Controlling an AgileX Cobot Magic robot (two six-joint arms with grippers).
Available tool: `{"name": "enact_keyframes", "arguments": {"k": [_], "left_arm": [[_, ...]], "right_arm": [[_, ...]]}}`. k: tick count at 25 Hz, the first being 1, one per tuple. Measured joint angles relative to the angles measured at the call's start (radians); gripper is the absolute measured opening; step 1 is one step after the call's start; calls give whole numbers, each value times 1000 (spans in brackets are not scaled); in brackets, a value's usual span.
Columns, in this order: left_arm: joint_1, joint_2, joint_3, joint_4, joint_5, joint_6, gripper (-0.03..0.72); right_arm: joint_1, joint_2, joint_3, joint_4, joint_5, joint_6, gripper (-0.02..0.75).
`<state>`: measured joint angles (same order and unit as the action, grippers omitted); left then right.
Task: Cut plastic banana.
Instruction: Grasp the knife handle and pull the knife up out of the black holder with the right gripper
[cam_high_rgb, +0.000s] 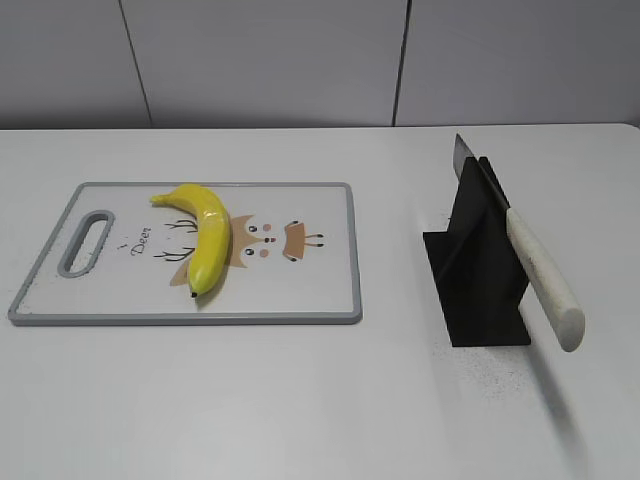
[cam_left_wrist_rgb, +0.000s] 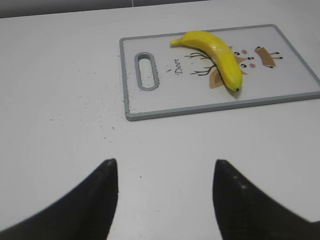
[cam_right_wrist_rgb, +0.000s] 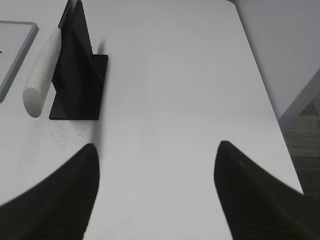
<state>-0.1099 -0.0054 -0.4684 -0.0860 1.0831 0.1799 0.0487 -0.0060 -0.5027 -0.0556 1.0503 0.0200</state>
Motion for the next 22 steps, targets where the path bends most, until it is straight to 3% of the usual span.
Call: {"name": "enact_keyframes", "arguments": {"k": [22], "left_arm": [[0,0,0,-1,0,0,589]], "right_arm": [[0,0,0,0,0,0,540]]}}
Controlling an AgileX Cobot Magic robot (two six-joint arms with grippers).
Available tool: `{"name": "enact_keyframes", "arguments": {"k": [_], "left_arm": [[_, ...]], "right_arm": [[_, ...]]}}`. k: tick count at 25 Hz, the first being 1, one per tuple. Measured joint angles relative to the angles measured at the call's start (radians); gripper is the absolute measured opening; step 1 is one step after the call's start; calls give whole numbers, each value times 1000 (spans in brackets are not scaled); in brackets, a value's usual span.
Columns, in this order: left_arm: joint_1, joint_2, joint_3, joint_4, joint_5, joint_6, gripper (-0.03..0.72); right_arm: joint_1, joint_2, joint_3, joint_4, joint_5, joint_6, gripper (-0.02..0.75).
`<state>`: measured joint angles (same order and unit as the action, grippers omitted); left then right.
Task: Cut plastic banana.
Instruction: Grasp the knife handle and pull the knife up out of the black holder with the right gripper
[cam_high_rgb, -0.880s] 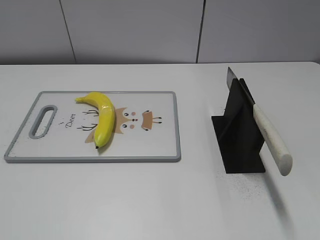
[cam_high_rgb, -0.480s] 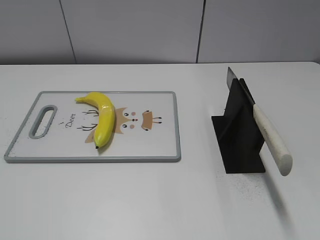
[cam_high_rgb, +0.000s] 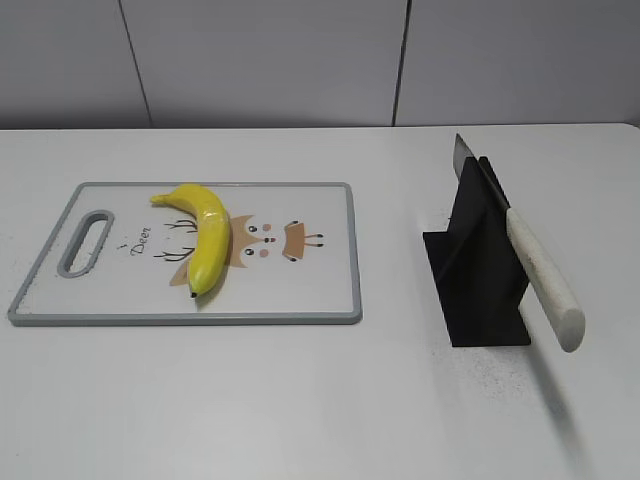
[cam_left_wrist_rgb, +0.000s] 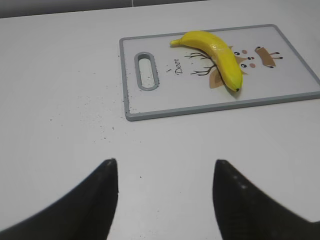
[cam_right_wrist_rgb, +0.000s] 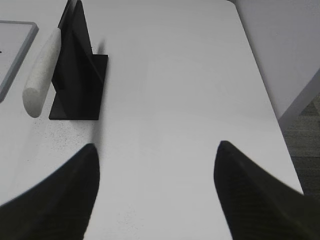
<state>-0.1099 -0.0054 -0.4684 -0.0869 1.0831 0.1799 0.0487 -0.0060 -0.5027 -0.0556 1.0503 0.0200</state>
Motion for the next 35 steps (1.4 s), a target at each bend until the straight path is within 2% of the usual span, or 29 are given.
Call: {"name": "enact_keyframes", "arguments": {"k": [20,28,31,35], "left_arm": [[0,0,0,0,0,0,579],[0,0,0,0,0,0,579],[0,0,0,0,0,0,579],[0,0,0,0,0,0,579]], "right_arm": [[0,2,-7,0,-20,-33,538],[3,249,-66,2,-60,-69,538],[35,351,-90,33,-96,-70,538],[139,473,-117,56,-118,-70,538]]}}
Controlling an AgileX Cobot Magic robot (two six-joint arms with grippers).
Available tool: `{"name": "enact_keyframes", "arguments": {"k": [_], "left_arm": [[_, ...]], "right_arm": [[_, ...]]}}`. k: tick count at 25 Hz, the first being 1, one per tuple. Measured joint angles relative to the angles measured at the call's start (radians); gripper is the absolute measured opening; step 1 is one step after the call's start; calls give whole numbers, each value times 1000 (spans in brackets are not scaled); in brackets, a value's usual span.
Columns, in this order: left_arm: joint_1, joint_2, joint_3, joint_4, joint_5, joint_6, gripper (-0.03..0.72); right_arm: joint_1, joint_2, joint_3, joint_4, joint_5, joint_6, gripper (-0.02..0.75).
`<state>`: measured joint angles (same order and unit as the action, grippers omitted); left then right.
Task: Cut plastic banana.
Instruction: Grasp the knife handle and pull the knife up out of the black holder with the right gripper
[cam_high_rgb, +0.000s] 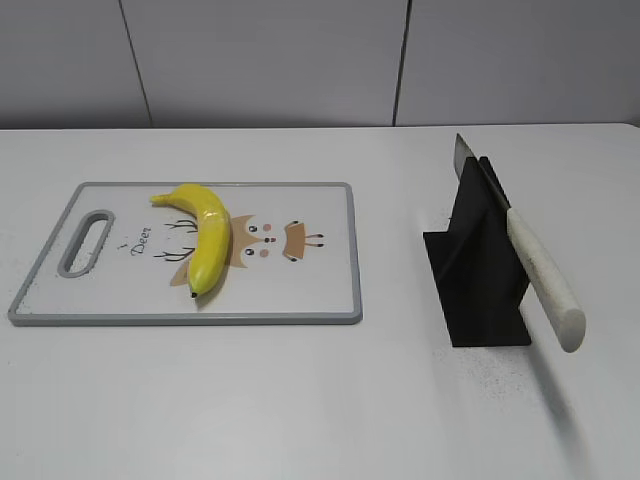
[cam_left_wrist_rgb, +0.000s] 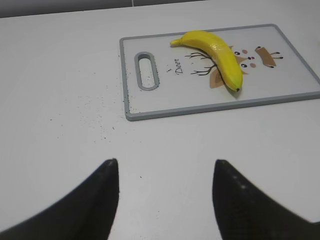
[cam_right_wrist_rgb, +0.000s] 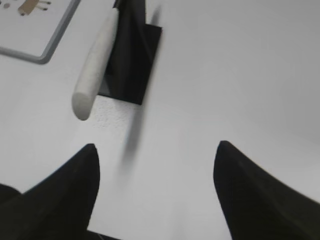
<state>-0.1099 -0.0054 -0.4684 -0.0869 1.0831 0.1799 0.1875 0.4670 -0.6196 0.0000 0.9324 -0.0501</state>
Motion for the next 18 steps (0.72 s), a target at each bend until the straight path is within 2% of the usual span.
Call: {"name": "enact_keyframes", "arguments": {"k": [7,10,13,18], "left_arm": [[0,0,0,0,0,0,579],[0,0,0,0,0,0,579],[0,0,0,0,0,0,579],[0,0,0,1,0,0,579]], "right_arm": [[277,224,-52,0,-14,6,538],[361,322,-103,-42,-16,122,538],[407,415,-180,-113,-8,262,538],[422,582,-316,-130,73,381,532]]}}
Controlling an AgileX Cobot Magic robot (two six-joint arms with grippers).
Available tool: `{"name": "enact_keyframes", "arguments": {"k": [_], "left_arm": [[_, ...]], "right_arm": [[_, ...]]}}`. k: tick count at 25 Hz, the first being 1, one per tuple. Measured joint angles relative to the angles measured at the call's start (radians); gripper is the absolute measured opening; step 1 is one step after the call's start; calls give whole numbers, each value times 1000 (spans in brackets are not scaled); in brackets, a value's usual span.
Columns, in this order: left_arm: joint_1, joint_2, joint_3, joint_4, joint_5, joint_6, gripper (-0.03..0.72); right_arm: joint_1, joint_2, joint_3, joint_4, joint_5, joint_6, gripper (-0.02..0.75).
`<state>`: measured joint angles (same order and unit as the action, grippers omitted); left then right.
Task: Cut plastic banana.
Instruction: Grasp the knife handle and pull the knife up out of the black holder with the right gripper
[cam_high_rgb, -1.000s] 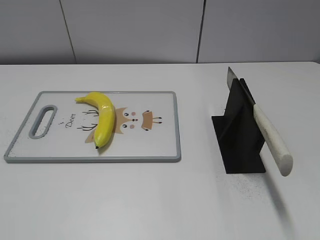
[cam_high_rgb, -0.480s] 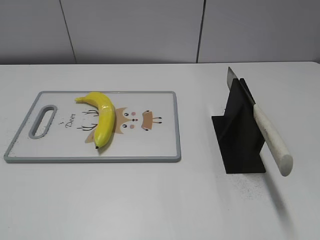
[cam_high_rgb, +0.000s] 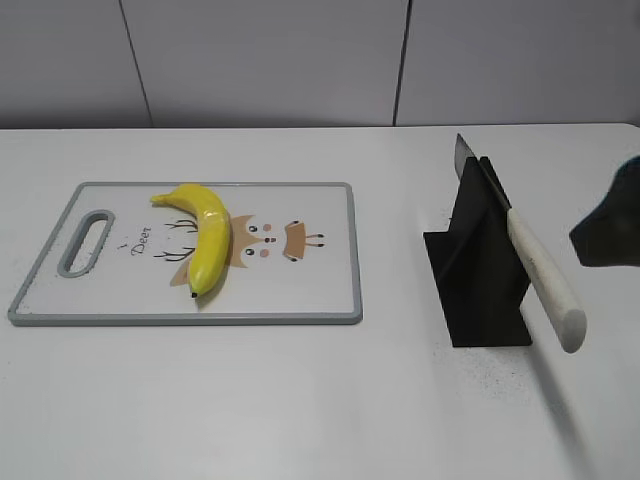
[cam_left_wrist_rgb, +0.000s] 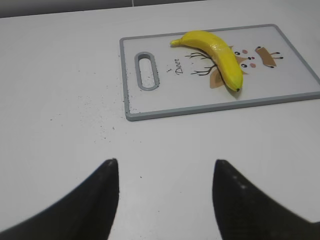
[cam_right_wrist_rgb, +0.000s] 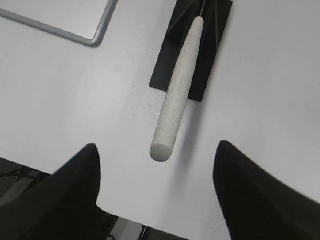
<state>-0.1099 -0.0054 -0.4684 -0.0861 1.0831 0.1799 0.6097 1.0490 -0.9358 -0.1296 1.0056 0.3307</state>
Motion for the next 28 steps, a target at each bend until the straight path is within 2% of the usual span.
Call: {"name": "enact_keyframes", "arguments": {"k": [8,14,23,28], "left_arm": [[0,0,0,0,0,0,579],[0,0,0,0,0,0,579],[0,0,0,0,0,0,579],[0,0,0,0,0,0,578]], "right_arm": [[0,249,-87,-26,102,30,506],[-3,368,-87,-40,64,75,505],[-64,447,-88,-49,19,95,501],[-69,492,-89,-39,14,94,476]]}}
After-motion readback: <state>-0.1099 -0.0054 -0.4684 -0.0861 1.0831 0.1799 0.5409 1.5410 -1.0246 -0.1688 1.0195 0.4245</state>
